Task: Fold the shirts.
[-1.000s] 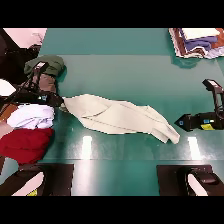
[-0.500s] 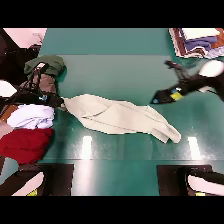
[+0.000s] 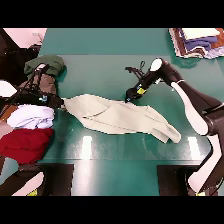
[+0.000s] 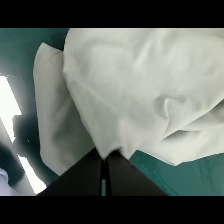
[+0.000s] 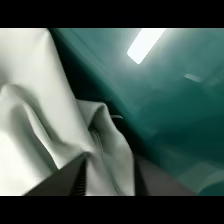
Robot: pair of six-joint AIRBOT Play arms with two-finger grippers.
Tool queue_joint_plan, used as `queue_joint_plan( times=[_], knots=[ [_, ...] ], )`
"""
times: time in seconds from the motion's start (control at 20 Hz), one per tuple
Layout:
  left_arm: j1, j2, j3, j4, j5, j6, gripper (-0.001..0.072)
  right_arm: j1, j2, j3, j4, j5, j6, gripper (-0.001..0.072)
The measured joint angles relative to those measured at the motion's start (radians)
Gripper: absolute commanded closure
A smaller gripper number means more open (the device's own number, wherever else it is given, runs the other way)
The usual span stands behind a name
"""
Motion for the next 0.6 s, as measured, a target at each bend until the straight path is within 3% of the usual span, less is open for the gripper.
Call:
queue_joint_plan(
  times=[0.05,0.15,0.2,0.35,0.4,0.45,0.5,0.6],
  knots=[
    [0.000,0.000,0.000,0.000,0.000,-0.002,0.0683,0.008,-0.012,0.025,0.001,0.006,-0.003,0.0461],
    [0.000,0.000,0.000,-0.001,-0.001,-0.006,0.0684,0.016,-0.027,0.063,0.001,0.018,-0.008,0.0597],
    [0.000,0.000,0.000,-0.002,-0.001,-0.007,0.0684,0.019,-0.031,0.076,0.001,0.023,-0.010,0.0699],
    [0.000,0.000,0.000,-0.006,-0.006,-0.008,0.0683,0.022,-0.037,0.096,0.000,0.038,-0.013,0.0692],
    [0.000,0.000,0.000,-0.008,-0.009,-0.009,0.0684,0.022,-0.035,0.100,0.001,0.042,-0.014,0.0530],
    [0.000,0.000,0.000,-0.009,-0.013,-0.010,0.0684,0.021,-0.030,0.102,0.001,0.047,-0.014,0.0232],
    [0.000,0.000,0.000,-0.009,-0.019,-0.010,0.0684,0.018,-0.023,0.104,0.002,0.056,-0.014,0.0165],
    [0.000,0.000,0.000,-0.011,-0.024,-0.010,0.0683,0.011,-0.015,0.105,0.002,0.077,-0.014,0.0178]
  ],
)
